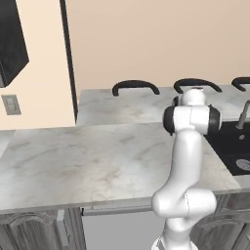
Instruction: Locate and retrieve the bar soap and soap dispenser from the cabinet. Place them next to the sink.
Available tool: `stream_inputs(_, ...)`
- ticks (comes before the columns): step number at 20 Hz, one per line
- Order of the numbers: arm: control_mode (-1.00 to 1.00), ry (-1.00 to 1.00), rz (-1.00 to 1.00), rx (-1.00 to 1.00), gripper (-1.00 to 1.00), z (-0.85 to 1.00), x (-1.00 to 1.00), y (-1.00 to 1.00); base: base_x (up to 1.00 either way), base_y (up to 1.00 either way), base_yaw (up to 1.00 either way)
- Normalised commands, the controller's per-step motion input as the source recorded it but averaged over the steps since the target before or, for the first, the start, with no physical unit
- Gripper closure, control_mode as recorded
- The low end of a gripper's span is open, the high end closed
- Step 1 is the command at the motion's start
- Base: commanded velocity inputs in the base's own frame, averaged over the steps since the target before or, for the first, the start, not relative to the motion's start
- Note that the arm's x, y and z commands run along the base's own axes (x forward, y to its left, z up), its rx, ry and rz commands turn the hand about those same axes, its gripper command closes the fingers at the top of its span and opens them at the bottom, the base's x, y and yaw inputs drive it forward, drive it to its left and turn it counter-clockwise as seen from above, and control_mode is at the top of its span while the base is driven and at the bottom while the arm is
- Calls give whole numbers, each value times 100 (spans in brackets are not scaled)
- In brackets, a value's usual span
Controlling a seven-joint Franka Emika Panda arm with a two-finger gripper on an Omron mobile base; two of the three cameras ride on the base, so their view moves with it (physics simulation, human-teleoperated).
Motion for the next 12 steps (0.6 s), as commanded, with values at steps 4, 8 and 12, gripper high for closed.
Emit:
stream_inputs(4,-100,0,0,-6,100,-58,0,-3,0,0,0)
stream_inputs(8,-100,-4,0,1,100,-52,0,-24,0,0,0)
stream_inputs(12,-100,-1,0,5,100,-30,1,-7,0,0,0)
